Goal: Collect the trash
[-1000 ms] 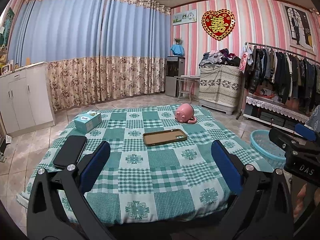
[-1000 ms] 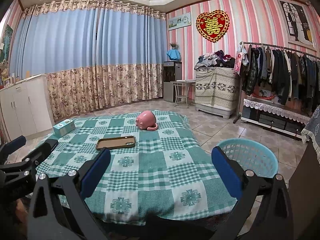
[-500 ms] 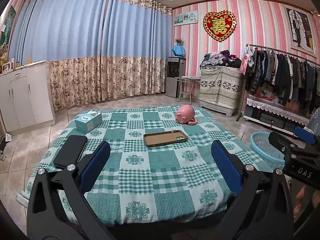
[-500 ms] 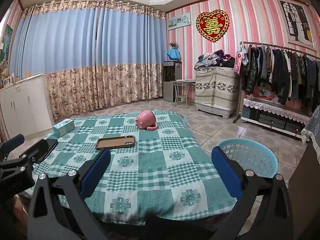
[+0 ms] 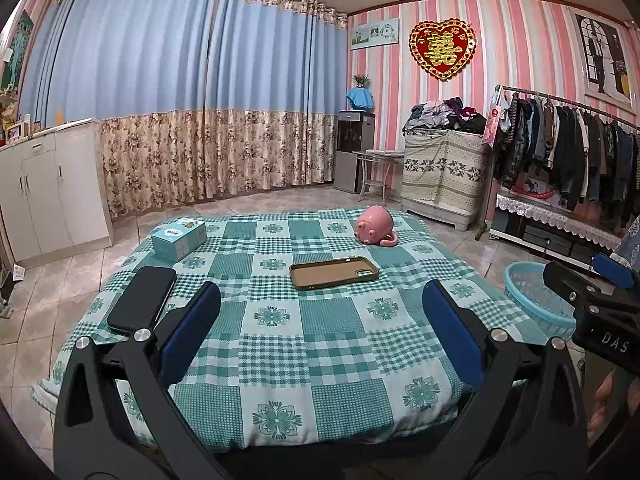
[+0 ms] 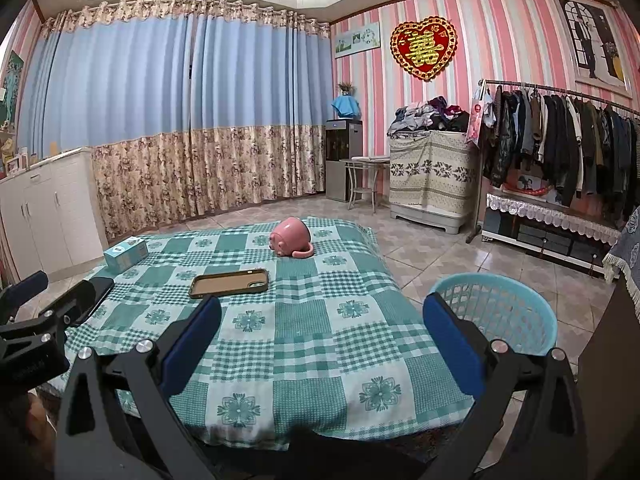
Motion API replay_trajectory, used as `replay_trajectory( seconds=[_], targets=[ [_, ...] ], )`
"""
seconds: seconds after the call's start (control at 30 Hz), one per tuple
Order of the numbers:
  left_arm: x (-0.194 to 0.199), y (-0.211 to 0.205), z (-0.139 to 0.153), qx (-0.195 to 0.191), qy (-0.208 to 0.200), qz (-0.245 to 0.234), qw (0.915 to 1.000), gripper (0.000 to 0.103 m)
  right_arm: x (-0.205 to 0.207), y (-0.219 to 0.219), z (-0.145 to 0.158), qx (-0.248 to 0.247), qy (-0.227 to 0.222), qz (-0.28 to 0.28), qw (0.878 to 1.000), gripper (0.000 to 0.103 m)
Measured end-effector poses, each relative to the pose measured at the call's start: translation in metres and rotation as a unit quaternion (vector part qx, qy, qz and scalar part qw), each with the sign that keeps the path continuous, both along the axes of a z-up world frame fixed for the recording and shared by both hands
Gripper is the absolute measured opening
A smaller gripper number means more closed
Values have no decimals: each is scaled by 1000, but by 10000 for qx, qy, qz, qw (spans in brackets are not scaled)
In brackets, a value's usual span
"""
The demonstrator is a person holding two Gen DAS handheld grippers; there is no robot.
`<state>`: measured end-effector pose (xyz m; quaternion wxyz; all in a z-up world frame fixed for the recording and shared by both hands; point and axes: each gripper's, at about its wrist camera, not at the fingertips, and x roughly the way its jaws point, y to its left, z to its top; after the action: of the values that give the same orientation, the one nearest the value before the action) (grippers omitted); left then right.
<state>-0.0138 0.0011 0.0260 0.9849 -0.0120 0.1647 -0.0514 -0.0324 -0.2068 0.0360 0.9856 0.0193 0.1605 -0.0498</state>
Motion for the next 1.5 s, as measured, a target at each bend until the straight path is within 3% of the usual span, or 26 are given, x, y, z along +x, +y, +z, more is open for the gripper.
replay_trajectory(
  seconds=[1.5],
  targets=[
    [-1,0,1,-28,-56,68,10000,98,0,-2,-3,-5,6,-10,10000,98]
  ],
)
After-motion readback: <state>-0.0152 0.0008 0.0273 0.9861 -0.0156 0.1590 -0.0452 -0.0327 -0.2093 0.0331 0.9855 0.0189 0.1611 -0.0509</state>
